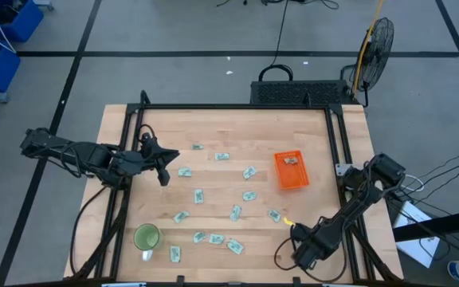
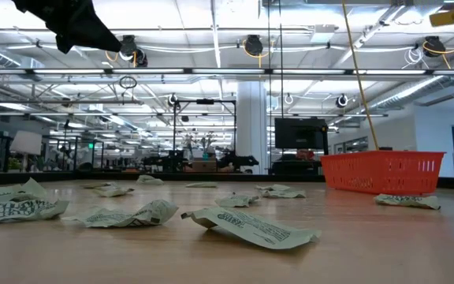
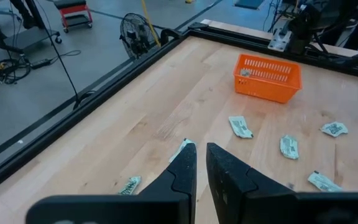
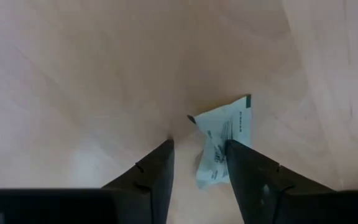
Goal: Pick and place Stevia / Truvia into bins
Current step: Put the stevia packet into the orange basket
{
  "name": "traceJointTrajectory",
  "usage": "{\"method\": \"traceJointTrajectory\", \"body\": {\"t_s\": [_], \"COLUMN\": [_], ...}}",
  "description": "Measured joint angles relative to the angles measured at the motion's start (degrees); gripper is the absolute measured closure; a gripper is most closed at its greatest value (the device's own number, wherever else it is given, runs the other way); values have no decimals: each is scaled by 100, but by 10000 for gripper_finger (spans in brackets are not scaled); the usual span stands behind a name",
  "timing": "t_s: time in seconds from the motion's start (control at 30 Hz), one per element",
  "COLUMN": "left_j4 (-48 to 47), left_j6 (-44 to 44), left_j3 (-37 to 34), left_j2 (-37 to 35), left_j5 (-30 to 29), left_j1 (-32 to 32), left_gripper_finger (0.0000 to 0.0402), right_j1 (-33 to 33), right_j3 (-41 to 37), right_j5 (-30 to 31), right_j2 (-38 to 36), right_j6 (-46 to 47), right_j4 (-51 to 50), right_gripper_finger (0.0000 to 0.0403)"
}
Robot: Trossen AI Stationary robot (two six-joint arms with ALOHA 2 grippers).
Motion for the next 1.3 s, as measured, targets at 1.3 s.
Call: {"method": "traceJointTrajectory", "body": {"t_s": [1.3], "left_j4": [-4], "left_j6": [231], "left_j3": [0], "left_j2": [2], "left_j5": [-166], "left_j1": [1], "left_gripper_finger": [357], "right_j1": [-1762], "right_j3": [456], "right_j5": [2508], "right_j2": [-1612], "right_j6": [-3598], "right_j4": [-2853], "right_gripper_finger": [402]}}
